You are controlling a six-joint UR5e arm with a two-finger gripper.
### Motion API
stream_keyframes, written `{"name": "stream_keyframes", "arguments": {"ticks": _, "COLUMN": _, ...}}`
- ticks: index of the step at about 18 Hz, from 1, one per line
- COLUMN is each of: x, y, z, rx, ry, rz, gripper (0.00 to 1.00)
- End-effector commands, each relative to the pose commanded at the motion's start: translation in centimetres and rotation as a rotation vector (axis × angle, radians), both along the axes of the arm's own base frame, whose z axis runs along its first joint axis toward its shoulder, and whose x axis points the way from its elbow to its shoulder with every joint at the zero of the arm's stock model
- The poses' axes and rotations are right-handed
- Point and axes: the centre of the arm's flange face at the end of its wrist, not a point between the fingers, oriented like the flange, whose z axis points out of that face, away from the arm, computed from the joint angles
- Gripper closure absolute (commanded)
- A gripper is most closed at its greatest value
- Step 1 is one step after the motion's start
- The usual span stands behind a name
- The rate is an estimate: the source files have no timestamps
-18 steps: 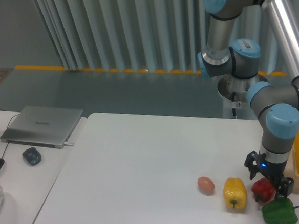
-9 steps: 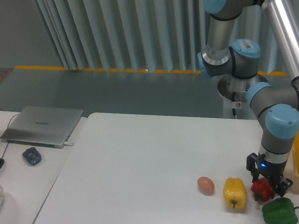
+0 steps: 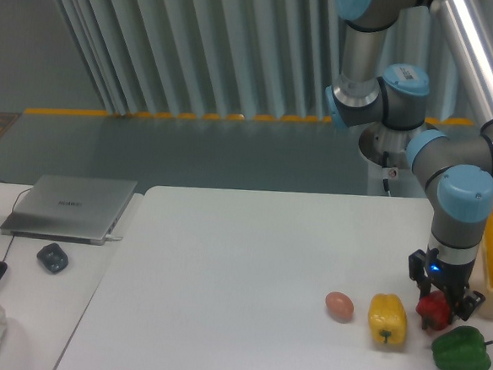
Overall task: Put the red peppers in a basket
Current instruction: 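Lift the red pepper and carry it toward the yellow basket, then lower the red pepper into the yellow basket and release it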
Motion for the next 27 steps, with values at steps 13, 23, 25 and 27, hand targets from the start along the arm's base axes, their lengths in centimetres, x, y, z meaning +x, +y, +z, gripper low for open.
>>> {"name": "stream_keyframes", "arguments": {"ticks": 13, "x": -3.7, "y": -6.5, "z": 7.1, "rx": -0.033, "ry": -0.073, "rz": -0.455, "gripper": 0.63}}
{"name": "stream_keyframes", "arguments": {"ticks": 23, "x": -5.9, "y": -11.3, "z": 7.3, "rx": -0.045, "ry": -0.146, "rz": -0.642, "gripper": 0.66}}
{"name": "stream_keyframes", "arguments": {"ticks": 25, "x": -6.6, "y": -12.1, "z": 6.9, "rx": -0.082, "ry": -0.141, "rz": -0.668, "gripper": 0.66}}
{"name": "stream_keyframes", "arguments": {"ticks": 27, "x": -7.3, "y": -12.3, "z": 6.8, "rx": -0.073, "ry": -0.13, "rz": -0.655, "gripper": 0.65}}
